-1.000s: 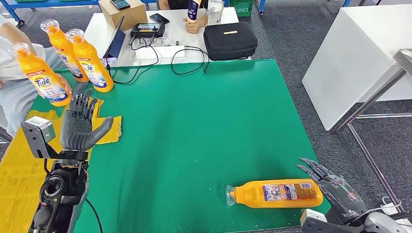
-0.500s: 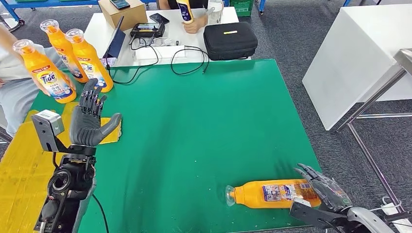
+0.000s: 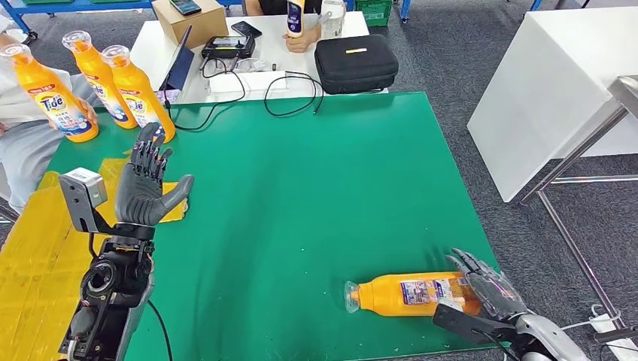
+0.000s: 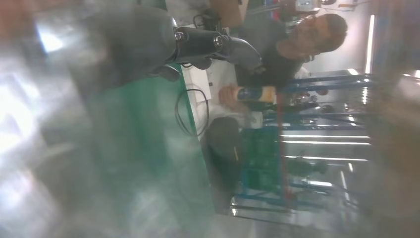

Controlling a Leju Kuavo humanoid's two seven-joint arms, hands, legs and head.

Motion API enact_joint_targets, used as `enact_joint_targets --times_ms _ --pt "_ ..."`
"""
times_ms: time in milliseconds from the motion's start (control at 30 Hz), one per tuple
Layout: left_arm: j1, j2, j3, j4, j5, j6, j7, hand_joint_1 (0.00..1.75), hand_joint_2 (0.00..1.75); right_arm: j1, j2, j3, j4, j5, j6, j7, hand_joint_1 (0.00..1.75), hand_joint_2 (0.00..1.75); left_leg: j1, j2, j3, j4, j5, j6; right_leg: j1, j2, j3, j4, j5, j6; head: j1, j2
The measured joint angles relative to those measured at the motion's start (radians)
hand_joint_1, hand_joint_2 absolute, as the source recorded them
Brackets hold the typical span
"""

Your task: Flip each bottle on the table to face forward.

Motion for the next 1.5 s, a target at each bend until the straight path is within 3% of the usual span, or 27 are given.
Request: enact_joint_targets --times_ms 67,133,267,700,933,1100,1267,1500 --pt "-0.005 -0.003 -0.001 0.005 0.000 0.000 0.001 0.00 1.75 -0.015 0.013 0.012 0.016 0.002 -0.008 -0.001 1.10 1.75 0.000 0.000 0.001 0.000 0.000 0.000 0.000 0.000 0.001 0.000 0.000 0.000 0.000 0.000" --pt "-0.008 -0.005 -0.001 0.008 0.000 0.000 0.001 0.00 1.75 -0.029 0.023 0.021 0.030 0.003 -0.013 -0.002 1.47 1.75 0.000 0.001 0.002 0.000 0.000 0.000 0.000 0.000 0.002 0.000 0.000 0.000 0.000 0.000" --pt "-0.011 -0.009 -0.002 0.016 0.001 0.000 0.003 0.00 1.75 -0.050 0.044 0.031 0.052 0.008 -0.030 -0.009 1.71 1.75 0.000 0.002 0.003 0.000 0.000 0.000 0.000 0.001 0.003 0.000 0.000 0.000 0.000 0.000" --pt "-0.013 -0.013 -0.002 0.021 0.004 0.000 0.005 0.00 1.75 -0.082 0.107 0.029 0.092 0.025 -0.073 -0.016 1.75 1.75 0.001 0.003 0.006 0.000 0.000 0.000 0.001 0.001 0.006 0.000 0.000 0.000 0.000 0.000" --pt "-0.006 -0.019 -0.002 0.021 0.007 0.007 0.014 0.00 1.75 -0.109 0.179 0.013 0.109 0.051 -0.137 0.039 1.75 1.75 0.001 0.002 0.006 0.000 0.000 0.000 0.001 0.001 0.006 0.000 0.000 0.000 0.000 0.000" --pt "0.009 -0.022 -0.002 0.007 0.010 0.008 0.021 0.00 1.75 -0.124 0.267 -0.031 0.116 0.005 -0.219 0.023 1.75 1.75 0.001 0.002 0.004 0.000 0.000 0.000 0.001 0.001 0.005 0.000 0.000 0.000 0.000 0.000" --pt "0.019 -0.023 -0.012 -0.013 0.022 -0.006 0.035 0.00 1.75 -0.154 0.375 -0.094 0.107 -0.153 -0.296 -0.032 1.75 1.75 0.001 0.002 0.003 0.000 0.000 0.000 0.002 0.001 0.004 0.000 0.000 -0.001 0.000 0.000" --pt "0.019 -0.027 -0.050 -0.025 0.081 -0.075 0.064 0.00 1.75 -0.190 0.481 -0.130 0.087 -0.251 -0.330 -0.080 1.75 1.75 0.001 0.001 0.002 0.000 0.000 0.000 0.001 0.000 0.003 0.000 0.000 -0.001 0.000 0.000"
